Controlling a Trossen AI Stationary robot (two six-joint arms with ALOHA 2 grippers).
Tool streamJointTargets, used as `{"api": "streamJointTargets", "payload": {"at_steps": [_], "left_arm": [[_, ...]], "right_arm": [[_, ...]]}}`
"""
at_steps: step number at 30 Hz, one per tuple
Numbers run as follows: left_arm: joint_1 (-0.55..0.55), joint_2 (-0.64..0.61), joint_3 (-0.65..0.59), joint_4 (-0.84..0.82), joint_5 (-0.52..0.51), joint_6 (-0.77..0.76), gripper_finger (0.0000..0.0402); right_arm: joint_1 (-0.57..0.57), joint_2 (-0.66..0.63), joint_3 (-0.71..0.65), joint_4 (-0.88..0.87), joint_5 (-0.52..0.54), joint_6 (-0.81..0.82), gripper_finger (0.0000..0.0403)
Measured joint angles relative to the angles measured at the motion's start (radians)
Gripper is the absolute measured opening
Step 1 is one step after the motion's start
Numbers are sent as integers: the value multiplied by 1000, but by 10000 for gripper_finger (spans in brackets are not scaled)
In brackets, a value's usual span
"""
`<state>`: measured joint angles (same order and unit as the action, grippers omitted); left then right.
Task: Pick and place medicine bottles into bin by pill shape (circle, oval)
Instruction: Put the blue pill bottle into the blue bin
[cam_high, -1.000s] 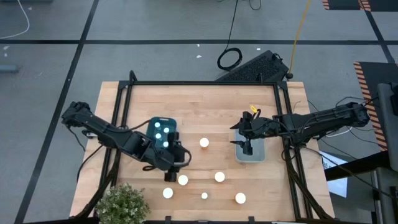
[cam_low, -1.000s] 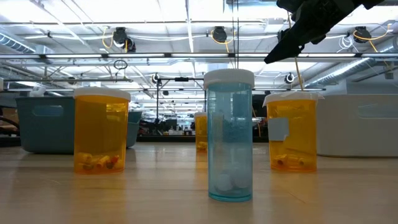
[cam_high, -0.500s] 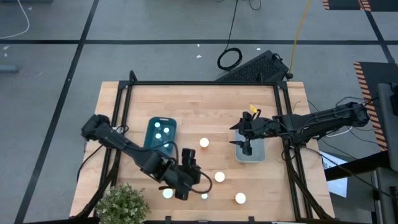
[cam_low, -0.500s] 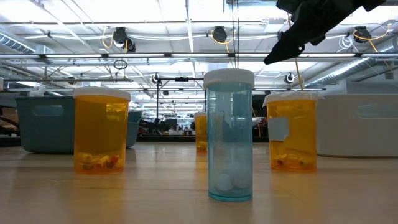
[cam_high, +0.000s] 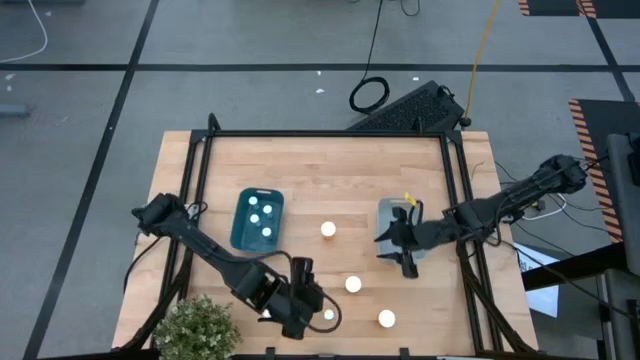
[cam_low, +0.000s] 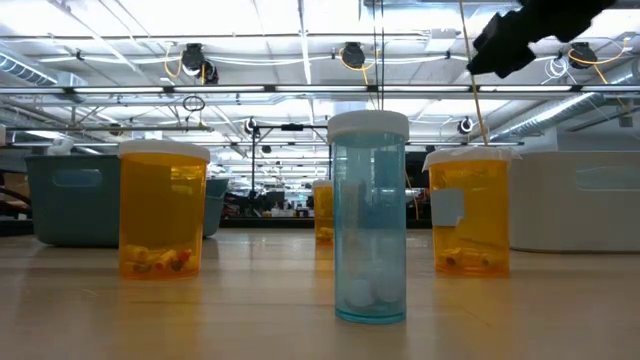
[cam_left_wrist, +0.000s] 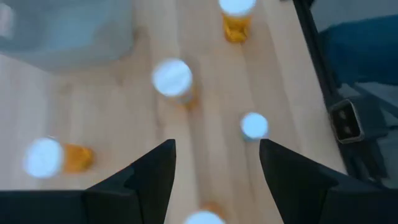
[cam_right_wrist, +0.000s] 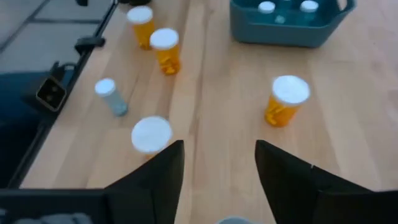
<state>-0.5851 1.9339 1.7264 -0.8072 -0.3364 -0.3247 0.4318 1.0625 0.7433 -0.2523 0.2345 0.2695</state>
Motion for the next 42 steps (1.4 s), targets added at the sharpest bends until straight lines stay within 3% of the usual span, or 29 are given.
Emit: {"api": "streamJointTargets", "payload": {"at_steps": [5, 13, 20, 29, 42], "left_arm": [[-10, 34, 0, 63, 42, -9, 236], [-45, 57, -1, 147, 84, 58, 237], [-36, 138, -1, 275, 135, 107, 237], [-11, 163, -1, 280, 116, 105, 237], [35, 224, -1, 231, 167, 118, 237]], "right_arm": [[74, 31, 0, 47, 109, 7, 167], [136, 92, 0, 174, 111, 8, 134], [146, 127, 0, 176, 111, 33, 115], [146, 126, -1, 167, 112, 32, 109], [144, 126, -1, 164, 106, 26, 109]]}}
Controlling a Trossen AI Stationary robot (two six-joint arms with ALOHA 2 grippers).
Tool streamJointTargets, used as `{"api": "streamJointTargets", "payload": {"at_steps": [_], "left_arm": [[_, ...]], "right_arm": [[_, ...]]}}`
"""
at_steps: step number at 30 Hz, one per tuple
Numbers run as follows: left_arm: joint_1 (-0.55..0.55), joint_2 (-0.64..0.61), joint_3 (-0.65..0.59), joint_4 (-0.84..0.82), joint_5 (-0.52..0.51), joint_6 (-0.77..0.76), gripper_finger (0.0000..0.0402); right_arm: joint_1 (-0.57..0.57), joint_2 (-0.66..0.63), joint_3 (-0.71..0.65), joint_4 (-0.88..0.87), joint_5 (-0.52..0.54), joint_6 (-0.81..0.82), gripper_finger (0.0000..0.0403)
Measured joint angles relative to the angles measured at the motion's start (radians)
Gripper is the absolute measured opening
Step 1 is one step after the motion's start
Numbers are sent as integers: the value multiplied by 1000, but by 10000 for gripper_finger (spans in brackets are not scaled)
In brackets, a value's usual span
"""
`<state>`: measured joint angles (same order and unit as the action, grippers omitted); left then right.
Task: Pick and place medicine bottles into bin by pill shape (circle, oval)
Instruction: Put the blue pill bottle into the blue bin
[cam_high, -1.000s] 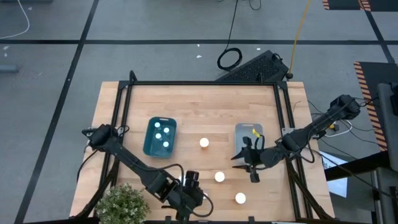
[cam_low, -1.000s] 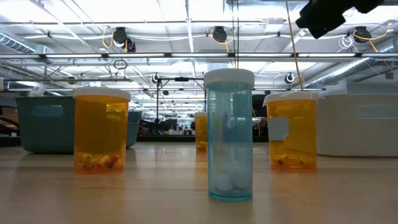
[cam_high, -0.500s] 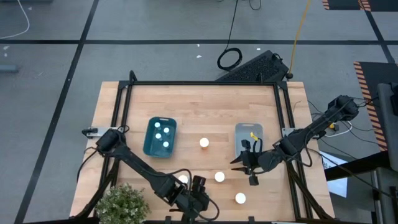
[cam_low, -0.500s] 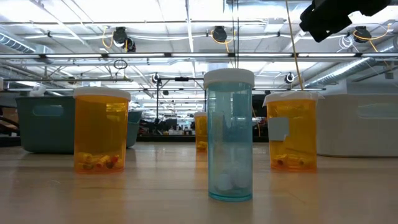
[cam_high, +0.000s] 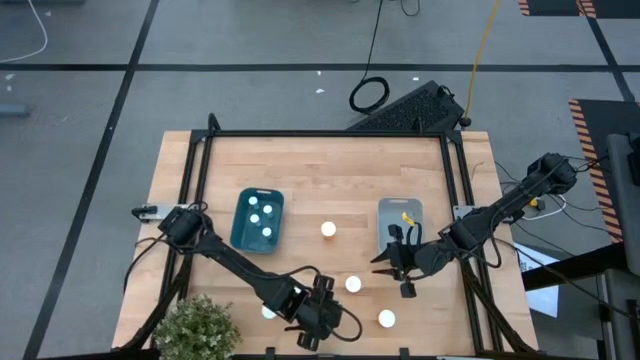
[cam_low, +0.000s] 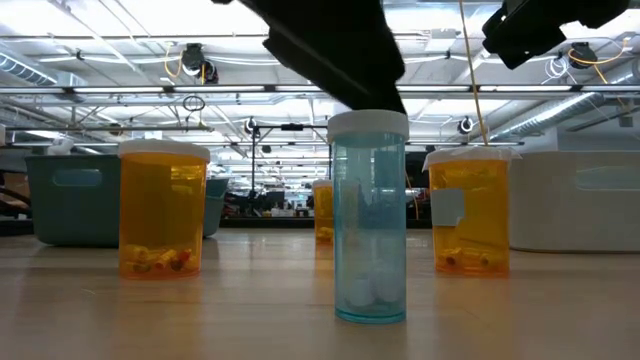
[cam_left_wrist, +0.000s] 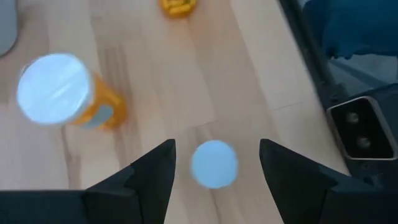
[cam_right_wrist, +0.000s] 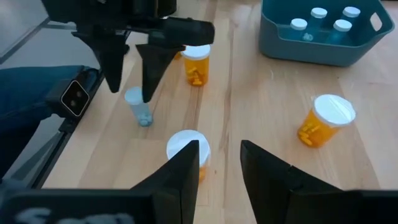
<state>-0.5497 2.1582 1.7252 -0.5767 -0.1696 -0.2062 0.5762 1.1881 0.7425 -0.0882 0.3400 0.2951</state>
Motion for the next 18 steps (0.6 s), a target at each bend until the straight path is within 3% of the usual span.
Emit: {"api": "streamJointTargets", "payload": {"at_steps": [18], "left_arm": [[14, 26, 1, 2, 31, -10, 237]], "right_arm": [[0, 0, 0, -6, -1, -4, 109]]}}
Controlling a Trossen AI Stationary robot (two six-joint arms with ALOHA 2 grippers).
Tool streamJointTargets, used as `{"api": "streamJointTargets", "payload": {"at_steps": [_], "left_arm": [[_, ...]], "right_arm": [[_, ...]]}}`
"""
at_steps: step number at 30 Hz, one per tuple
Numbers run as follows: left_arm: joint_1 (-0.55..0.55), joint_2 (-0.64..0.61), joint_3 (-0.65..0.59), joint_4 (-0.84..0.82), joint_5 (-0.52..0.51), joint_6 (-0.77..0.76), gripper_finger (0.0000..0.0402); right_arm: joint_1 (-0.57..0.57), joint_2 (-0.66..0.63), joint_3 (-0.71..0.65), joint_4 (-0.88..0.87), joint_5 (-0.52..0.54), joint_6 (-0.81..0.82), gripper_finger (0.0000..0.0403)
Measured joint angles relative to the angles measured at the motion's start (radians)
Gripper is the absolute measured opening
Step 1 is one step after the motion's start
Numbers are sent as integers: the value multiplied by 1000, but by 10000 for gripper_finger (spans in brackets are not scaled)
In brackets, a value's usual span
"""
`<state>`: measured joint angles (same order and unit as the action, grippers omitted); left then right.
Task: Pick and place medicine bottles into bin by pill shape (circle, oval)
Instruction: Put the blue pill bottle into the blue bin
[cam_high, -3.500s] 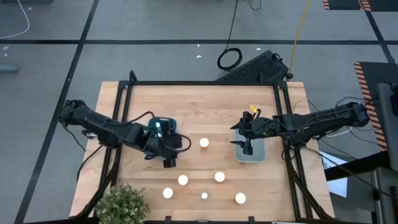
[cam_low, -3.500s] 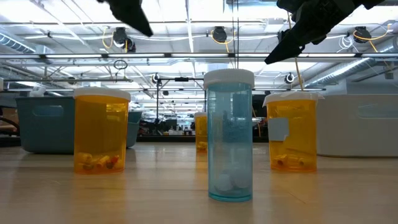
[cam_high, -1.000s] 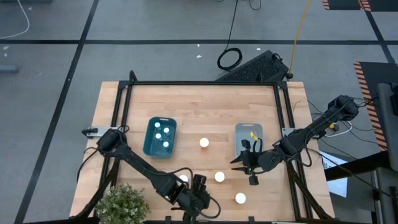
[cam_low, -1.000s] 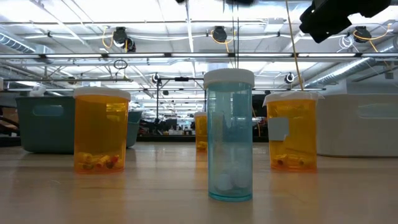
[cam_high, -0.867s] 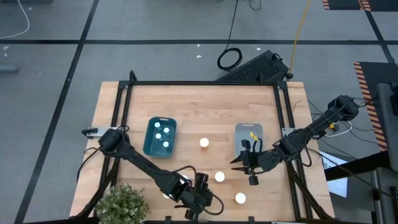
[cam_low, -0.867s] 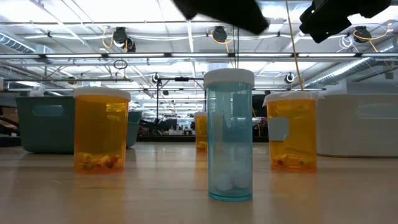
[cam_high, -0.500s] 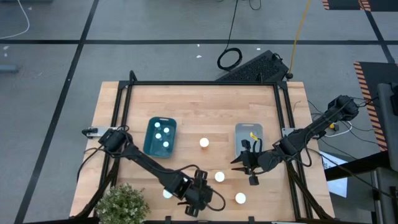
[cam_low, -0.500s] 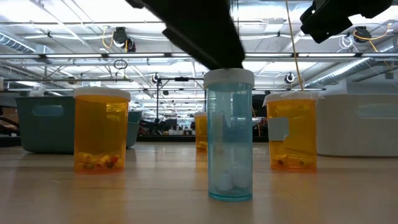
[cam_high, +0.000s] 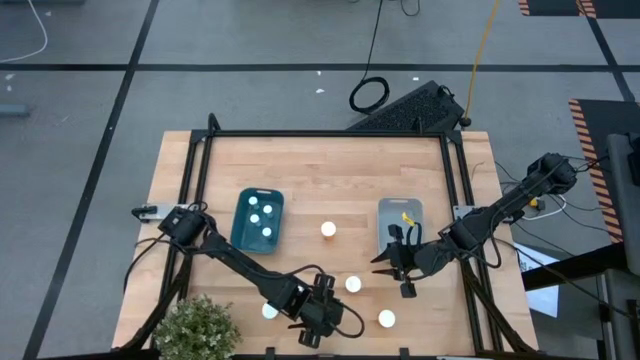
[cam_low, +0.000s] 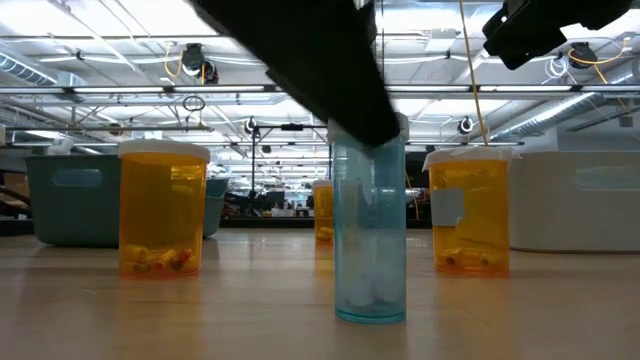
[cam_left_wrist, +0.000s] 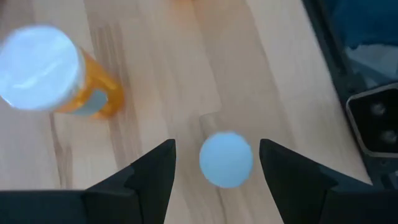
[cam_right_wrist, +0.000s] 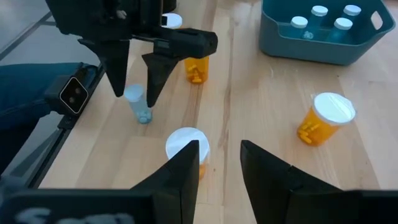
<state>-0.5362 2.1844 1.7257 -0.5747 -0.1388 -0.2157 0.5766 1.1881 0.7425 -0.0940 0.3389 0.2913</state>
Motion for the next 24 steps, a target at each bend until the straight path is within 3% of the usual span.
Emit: {"api": "streamJointTargets", "payload": {"at_steps": [3, 14, 24], "left_arm": [[-1, 0, 0, -5, 0, 5, 227], [-1, 0, 0, -5, 32, 11, 134], [0, -5, 0, -22, 33, 3, 134]], "right_arm": [[0, 0, 0, 0, 0, 0, 109], [0, 0, 0, 0, 0, 0, 109], [0, 0, 0, 0, 0, 3, 109]]}}
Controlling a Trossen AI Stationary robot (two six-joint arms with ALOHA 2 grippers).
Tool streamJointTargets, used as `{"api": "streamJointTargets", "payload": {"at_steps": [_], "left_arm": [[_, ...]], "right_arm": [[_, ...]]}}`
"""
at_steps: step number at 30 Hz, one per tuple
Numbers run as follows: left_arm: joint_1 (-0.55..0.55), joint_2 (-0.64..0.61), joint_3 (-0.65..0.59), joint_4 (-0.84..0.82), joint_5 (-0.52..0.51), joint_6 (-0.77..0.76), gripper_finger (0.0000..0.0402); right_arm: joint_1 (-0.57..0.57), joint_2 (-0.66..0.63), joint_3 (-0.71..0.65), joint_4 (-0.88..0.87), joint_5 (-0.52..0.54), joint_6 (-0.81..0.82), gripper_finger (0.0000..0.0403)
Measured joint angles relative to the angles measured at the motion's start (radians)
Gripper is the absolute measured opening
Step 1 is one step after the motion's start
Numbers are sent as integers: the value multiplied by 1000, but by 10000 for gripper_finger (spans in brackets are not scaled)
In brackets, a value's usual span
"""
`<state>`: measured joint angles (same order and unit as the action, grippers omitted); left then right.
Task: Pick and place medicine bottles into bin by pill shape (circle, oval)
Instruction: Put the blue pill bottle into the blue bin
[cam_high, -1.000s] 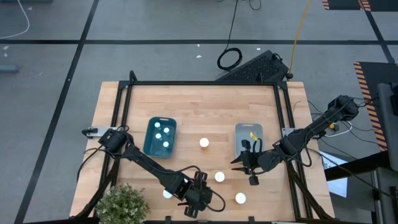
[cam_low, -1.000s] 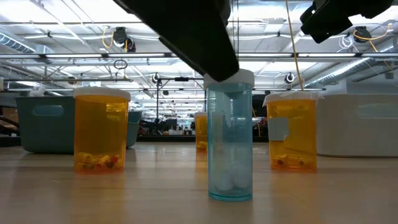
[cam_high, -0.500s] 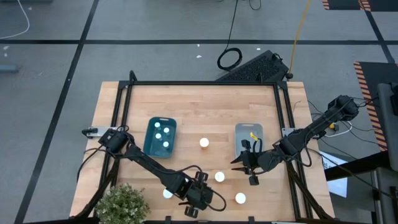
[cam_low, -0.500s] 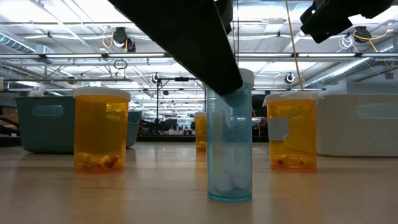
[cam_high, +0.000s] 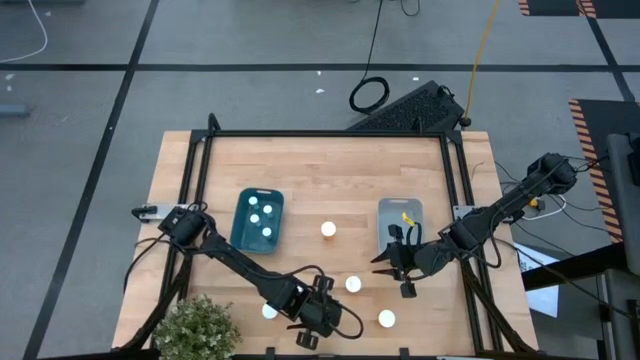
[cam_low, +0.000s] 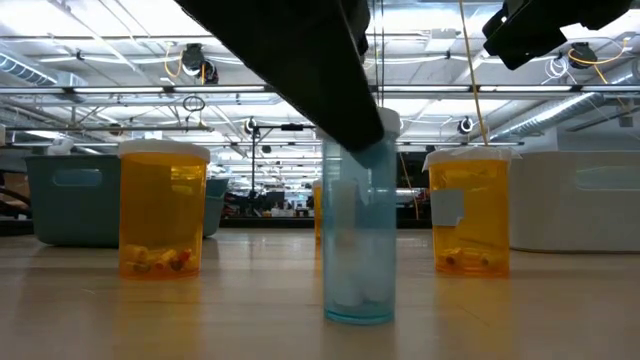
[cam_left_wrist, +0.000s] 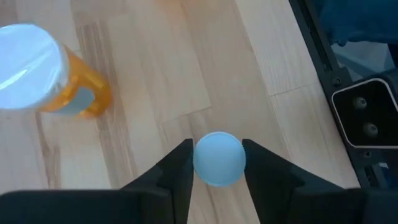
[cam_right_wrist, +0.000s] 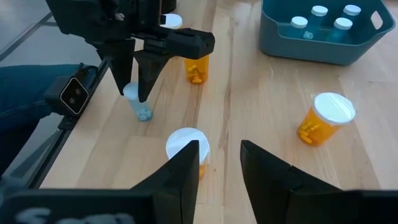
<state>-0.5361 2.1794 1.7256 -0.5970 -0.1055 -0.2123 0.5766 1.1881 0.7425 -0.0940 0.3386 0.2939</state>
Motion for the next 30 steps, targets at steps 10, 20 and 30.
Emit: {"api": "streamJointTargets", "payload": {"at_steps": [10, 20, 30], "left_arm": [[31, -106, -1, -106, -1, -5, 130], [78, -303, 0, -331, -143, 18, 133], [124, -460, 0, -590, -286, -72, 133]], "right_arm": [[-1, -1, -29, 13, 0, 8, 109], [-52, -1, -40, 14, 0, -127, 109], [-150, -1, -41, 15, 0, -304, 109]]}}
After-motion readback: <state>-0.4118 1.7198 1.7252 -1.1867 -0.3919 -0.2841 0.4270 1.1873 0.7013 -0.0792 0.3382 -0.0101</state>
